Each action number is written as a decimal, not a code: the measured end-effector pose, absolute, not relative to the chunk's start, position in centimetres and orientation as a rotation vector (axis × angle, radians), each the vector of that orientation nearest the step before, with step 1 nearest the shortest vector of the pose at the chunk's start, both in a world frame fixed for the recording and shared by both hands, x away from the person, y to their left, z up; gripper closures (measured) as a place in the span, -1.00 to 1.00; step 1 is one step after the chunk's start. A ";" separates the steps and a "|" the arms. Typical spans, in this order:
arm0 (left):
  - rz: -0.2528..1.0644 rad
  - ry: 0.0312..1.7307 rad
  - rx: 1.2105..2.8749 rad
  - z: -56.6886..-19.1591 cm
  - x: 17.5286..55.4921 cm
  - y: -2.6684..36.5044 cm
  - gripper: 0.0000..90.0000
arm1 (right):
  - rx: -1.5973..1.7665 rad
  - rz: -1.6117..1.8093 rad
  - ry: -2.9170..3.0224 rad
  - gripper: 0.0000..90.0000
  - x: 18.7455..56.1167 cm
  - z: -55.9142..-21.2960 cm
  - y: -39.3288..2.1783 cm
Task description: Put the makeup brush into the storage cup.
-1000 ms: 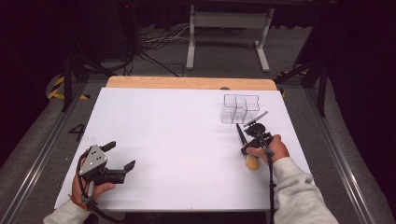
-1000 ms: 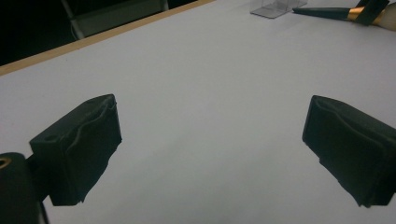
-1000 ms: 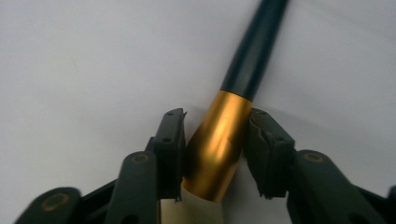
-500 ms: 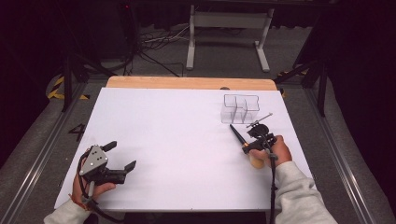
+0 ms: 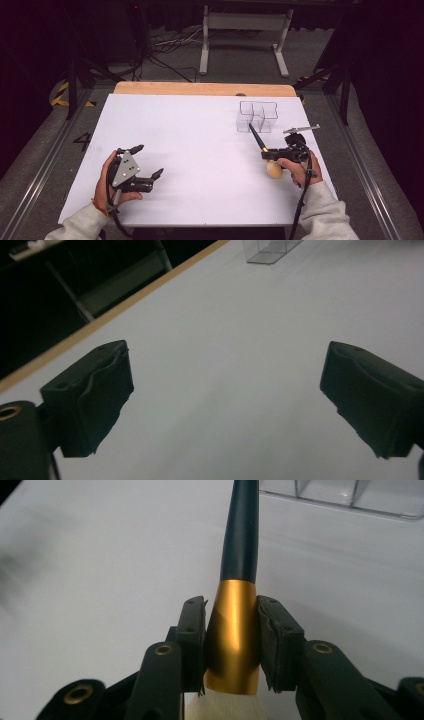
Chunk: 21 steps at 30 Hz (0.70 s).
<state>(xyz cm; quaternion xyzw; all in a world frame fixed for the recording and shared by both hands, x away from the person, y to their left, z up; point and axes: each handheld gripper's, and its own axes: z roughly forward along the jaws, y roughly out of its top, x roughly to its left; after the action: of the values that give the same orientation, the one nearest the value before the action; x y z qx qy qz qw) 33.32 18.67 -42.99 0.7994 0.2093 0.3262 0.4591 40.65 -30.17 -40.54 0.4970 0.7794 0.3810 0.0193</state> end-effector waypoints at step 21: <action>1.107 -0.004 2.061 -44.3 34.0 9.4 -0.57 | 1.353 1.367 2.661 0.49 39.9 -41.1 -22.7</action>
<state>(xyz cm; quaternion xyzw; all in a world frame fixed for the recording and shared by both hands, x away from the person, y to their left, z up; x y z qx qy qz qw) 33.96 9.38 -44.33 0.8110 -0.0014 0.4358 0.3903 39.94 -22.74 -41.15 0.4111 0.8084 0.4154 -0.0708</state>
